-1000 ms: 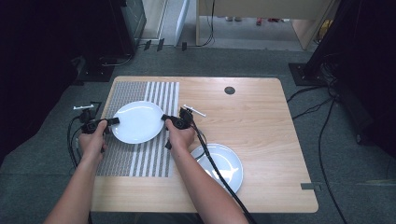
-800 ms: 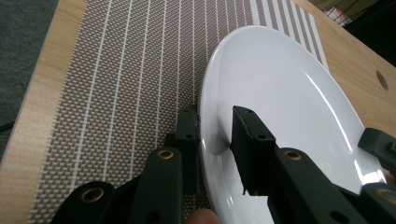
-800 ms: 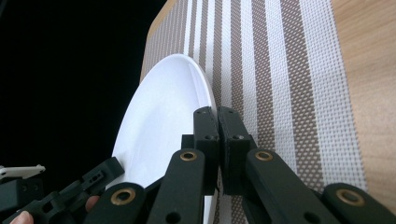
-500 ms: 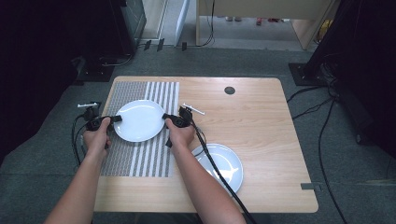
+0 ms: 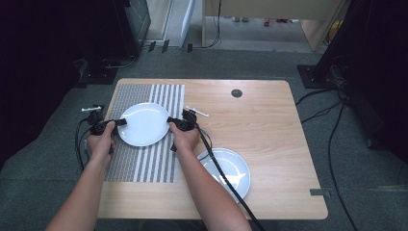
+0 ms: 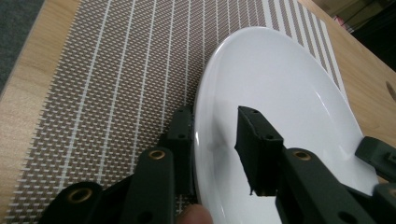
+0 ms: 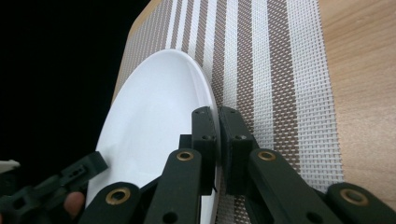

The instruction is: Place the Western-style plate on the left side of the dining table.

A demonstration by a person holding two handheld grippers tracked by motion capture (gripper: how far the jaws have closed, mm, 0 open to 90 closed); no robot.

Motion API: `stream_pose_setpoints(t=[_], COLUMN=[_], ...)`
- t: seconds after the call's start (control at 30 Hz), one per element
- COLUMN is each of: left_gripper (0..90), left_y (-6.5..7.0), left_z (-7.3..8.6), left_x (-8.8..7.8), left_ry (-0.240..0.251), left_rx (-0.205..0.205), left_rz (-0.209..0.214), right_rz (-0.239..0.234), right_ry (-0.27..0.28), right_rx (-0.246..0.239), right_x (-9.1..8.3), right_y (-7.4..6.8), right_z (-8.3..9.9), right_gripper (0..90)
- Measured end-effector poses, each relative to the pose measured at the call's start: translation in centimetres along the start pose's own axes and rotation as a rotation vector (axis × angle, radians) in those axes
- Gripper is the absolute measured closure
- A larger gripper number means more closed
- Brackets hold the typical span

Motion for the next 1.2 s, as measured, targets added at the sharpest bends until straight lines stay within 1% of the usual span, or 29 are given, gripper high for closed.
stream_pose_setpoints(t=[0.03,0.07,0.1,0.13,0.17,0.2,0.23,0.3,0.33,0.37,0.4,0.43,0.47,0.5,0.53,0.57,0.6,0.63,0.67,0.73,0.8,0.83,0.87,0.97,1.0,1.07,1.1,1.17,1.2], left_gripper=[65.0,60.9,60.9,54.6,52.6,50.6,48.4,46.2,43.2,40.4,38.4,36.2,36.2,30.3,29.0,29.0,27.7,22.2,21.4,21.1,21.0,20.7,20.5,20.3,20.1,19.7,19.0,18.9,18.7], left_y=[0.0,0.3,0.5,1.2,1.5,1.5,1.8,2.0,2.0,2.1,2.1,2.1,2.2,2.3,2.3,2.4,2.5,2.5,2.6,2.7,2.8,3.0,3.0,3.4,3.6,3.8,3.8,3.9,3.9], left_z=[0.0,0.0,0.0,0.1,0.2,0.2,0.3,0.3,0.3,0.2,0.2,0.2,0.2,0.3,0.3,0.4,0.6,0.8,1.0,1.1,1.5,1.9,1.9,2.7,3.1,3.6,3.9,4.3,4.6], left_x=[0.0,-0.1,-0.1,-0.2,-0.3,-0.3,-0.4,-0.9,-0.9,-1.4,-1.7,-1.7,-2.1,-2.6,-2.6,-2.9,-3.3,-3.6,-3.7,-3.8,-4.0,-4.2,-4.2,-4.4,-4.5,-4.7,-4.8,-5.1,-5.2], left_ry=[0.000,0.006,0.010,0.024,0.031,0.031,0.049,0.070,0.070,0.076,0.081,0.081,0.087,0.094,0.094,0.100,0.110,0.113,0.113,0.108,0.106,0.108,0.108,0.106,0.104,0.107,0.110,0.115,0.120], left_rx=[0.000,0.034,0.057,0.125,0.166,0.166,0.203,0.228,0.228,0.234,0.236,0.236,0.240,0.245,0.245,0.249,0.266,0.278,0.283,0.287,0.287,0.286,0.286,0.297,0.309,0.329,0.334,0.344,0.344], left_rz=[0.000,-0.017,-0.029,-0.067,-0.100,-0.100,-0.124,-0.140,-0.140,-0.135,-0.130,-0.130,-0.128,-0.124,-0.124,-0.118,-0.095,-0.074,-0.065,-0.061,-0.060,-0.044,-0.044,-0.032,-0.030,-0.027,-0.023,-0.019,-0.017], right_rz=[0.000,0.002,0.002,-0.005,-0.011,-0.011,-0.031,-0.030,-0.030,-0.021,-0.023,-0.023,-0.015,0.009,0.015,0.015,0.021,0.038,0.036,0.010,0.006,-0.025,-0.025,-0.058,-0.060,-0.060,-0.066,-0.064,-0.071], right_ry=[0.000,-0.003,-0.003,-0.010,-0.014,-0.014,-0.016,-0.016,-0.016,-0.022,-0.026,-0.026,-0.035,-0.060,-0.067,-0.067,-0.077,-0.098,-0.123,-0.176,-0.187,-0.198,-0.198,-0.221,-0.235,-0.239,-0.247,-0.251,-0.247], right_rx=[0.000,-0.015,-0.015,-0.035,-0.062,-0.062,-0.084,-0.113,-0.113,-0.164,-0.178,-0.178,-0.192,-0.229,-0.241,-0.241,-0.255,-0.294,-0.315,-0.361,-0.375,-0.385,-0.385,-0.407,-0.420,-0.430,-0.450,-0.455,-0.464], right_x=[0.0,0.0,0.0,0.1,0.1,0.1,0.0,-0.1,-0.1,-0.3,-0.4,-0.4,-0.5,-0.7,-0.8,-0.8,-0.9,-1.2,-1.4,-1.7,-1.9,-2.1,-2.1,-2.7,-3.2,-3.4,-4.0,-4.3,-4.9], right_y=[0.0,-0.1,-0.1,-0.2,-0.2,-0.2,-0.3,-0.3,-0.3,-0.4,-0.4,-0.4,-0.5,-0.6,-0.7,-0.7,-0.8,-0.9,-1.0,-1.3,-1.5,-2.0,-2.0,-3.0,-3.4,-3.5,-3.7,-3.8,-3.9], right_z=[0.0,0.0,0.0,0.0,0.0,0.0,0.0,-0.2,-0.2,-0.3,-0.4,-0.4,-0.5,-0.6,-0.6,-0.6,-0.7,-0.7,-0.8,-0.7,-0.7,-0.6,-0.6,-0.3,-0.2,-0.2,-0.2,-0.3,-0.4], right_gripper=[86.6,85.6,85.6,81.3,78.8,78.8,73.4,67.9,67.9,64.0,60.5,60.5,54.4,49.7,47.5,47.5,44.3,41.8,40.4,38.4,38.3,36.7,36.7,34.9,33.9,33.8,32.5,32.3,31.7])
Point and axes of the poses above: each handheld gripper's, and its own axes: x roughly forward along the jaws, z roughly out of its underside, y roughly to its right, the point moved 1 cm from there along x, roughly forward along the jaws, and after that the axes turned 14 degrees about -z, right-handed, at the moved point
